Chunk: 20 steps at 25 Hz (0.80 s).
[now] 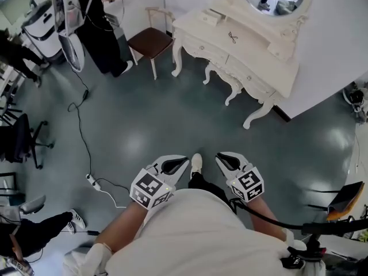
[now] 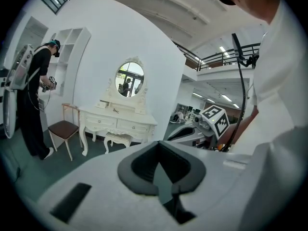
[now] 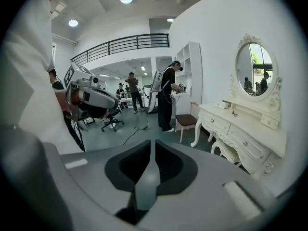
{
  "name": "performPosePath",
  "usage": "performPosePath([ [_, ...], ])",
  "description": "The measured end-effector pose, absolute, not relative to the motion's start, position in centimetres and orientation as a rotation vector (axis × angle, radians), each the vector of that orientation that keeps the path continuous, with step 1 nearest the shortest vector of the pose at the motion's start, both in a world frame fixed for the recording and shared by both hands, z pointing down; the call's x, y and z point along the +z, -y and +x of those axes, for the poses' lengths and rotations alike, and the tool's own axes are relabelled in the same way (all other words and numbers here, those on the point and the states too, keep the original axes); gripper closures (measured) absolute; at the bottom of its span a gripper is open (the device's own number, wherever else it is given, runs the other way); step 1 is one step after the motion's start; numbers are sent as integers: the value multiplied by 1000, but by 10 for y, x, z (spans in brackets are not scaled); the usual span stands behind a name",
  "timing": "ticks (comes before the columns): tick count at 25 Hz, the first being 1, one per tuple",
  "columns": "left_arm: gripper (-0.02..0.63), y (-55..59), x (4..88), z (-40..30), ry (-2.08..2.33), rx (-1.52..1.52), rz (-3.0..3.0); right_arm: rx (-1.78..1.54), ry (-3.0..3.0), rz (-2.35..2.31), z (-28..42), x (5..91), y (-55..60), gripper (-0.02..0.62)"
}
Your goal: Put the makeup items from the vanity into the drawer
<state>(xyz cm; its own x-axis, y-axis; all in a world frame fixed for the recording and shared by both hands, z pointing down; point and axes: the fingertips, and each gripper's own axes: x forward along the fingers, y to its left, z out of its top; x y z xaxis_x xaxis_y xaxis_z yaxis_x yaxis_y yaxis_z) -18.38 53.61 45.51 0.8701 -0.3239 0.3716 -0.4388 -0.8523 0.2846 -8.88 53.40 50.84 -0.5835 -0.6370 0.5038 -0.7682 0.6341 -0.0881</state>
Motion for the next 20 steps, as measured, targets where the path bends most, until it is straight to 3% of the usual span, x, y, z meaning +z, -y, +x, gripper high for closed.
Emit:
performPosePath([
  [12, 603, -360, 430, -91, 720, 512, 2660, 356, 2468, 1029, 18, 499, -349, 558],
  [20, 603, -276, 434, -64, 708, 496, 2635, 424, 2445, 1040, 44, 521, -269, 558],
])
